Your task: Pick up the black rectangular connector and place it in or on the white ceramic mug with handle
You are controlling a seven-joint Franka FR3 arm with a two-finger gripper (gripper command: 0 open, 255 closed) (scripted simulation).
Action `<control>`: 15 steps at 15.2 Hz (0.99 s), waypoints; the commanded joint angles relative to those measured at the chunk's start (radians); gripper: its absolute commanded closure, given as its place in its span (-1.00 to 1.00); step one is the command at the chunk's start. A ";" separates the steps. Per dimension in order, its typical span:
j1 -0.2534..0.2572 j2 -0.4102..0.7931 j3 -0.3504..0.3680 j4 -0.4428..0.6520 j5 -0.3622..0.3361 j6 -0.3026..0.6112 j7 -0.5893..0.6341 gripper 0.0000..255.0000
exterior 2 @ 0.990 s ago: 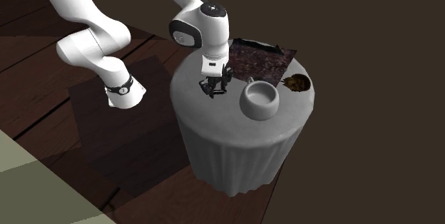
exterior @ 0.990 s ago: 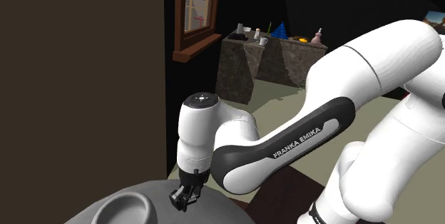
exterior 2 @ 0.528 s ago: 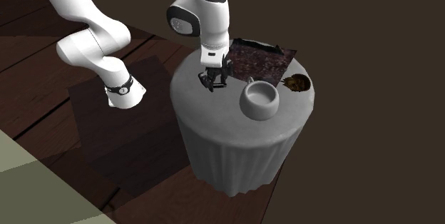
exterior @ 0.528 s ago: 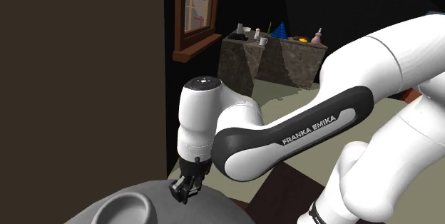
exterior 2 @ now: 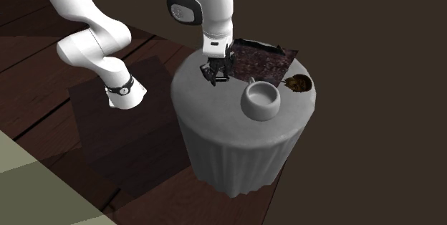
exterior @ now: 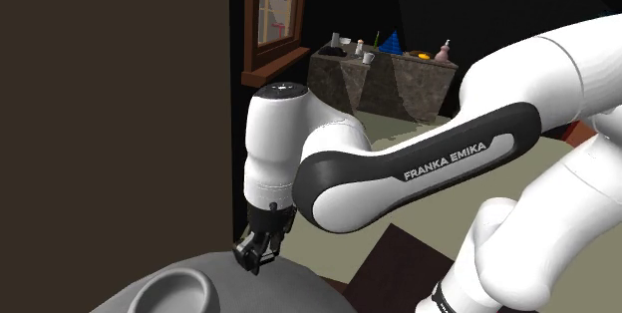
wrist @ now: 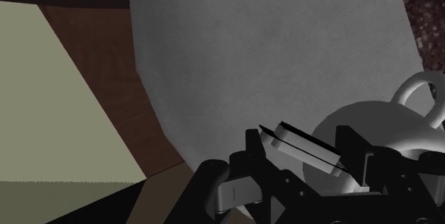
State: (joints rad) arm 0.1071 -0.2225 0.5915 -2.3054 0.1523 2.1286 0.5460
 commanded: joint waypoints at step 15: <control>0.124 0.568 0.070 0.545 -0.384 -0.088 0.359 1.00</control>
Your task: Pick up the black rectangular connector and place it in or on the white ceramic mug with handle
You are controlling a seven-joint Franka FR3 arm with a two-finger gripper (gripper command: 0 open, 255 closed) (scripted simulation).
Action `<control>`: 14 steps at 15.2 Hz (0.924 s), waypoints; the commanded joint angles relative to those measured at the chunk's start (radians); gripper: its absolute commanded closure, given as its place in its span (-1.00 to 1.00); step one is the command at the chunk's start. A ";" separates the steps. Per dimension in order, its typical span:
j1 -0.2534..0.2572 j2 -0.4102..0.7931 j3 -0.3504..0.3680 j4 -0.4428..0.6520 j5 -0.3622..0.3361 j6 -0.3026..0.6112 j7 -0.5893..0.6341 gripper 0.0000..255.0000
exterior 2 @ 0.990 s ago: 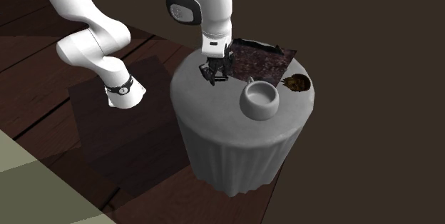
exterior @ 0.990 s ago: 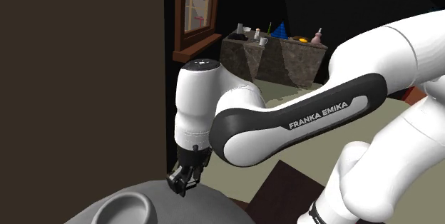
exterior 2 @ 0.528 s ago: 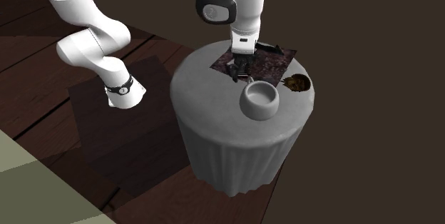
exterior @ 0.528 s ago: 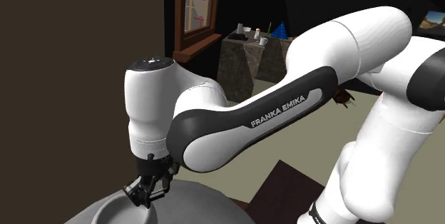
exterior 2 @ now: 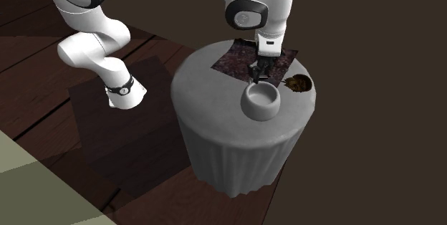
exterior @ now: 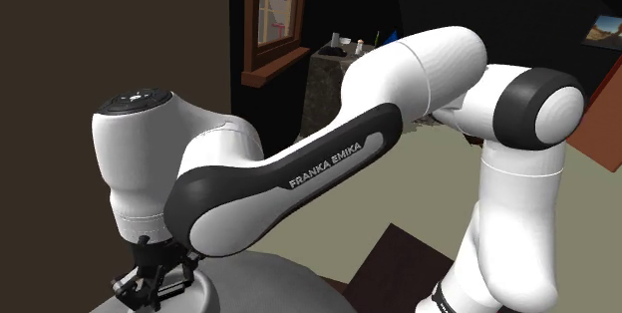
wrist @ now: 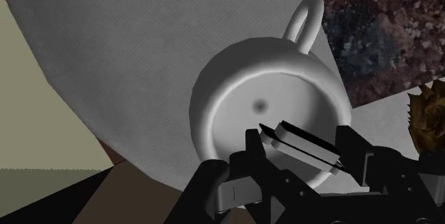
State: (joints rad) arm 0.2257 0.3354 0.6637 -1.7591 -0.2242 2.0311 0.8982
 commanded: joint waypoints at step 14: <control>0.020 0.069 -0.026 -0.064 -0.055 0.119 0.037 1.00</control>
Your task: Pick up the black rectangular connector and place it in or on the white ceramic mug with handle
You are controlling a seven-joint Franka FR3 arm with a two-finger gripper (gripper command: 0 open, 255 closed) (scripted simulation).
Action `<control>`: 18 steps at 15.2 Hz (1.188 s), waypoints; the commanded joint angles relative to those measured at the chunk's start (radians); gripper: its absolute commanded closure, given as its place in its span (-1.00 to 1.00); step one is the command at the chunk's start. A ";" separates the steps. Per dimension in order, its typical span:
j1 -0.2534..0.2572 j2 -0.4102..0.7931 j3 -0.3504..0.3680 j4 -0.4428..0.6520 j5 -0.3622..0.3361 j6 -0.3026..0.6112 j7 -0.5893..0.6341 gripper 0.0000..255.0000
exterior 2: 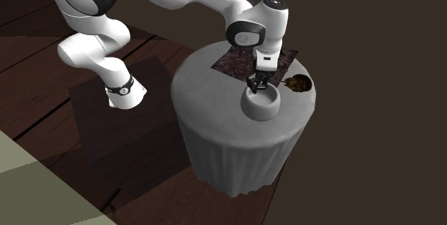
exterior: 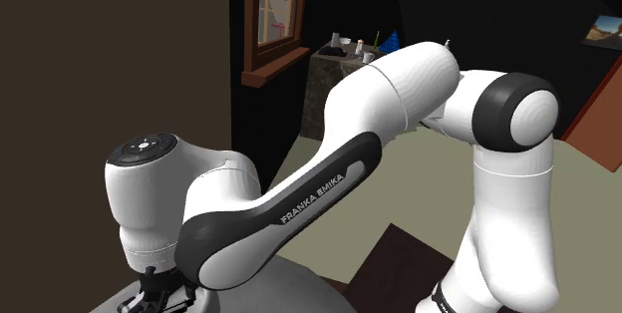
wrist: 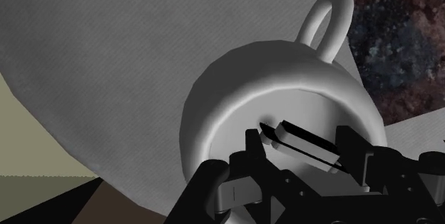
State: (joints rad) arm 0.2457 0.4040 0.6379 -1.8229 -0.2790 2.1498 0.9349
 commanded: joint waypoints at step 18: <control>-0.016 -0.058 0.023 0.056 0.046 -0.102 -0.030 -1.00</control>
State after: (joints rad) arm 0.2306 0.3482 0.6602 -1.7670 -0.2343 2.0496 0.9062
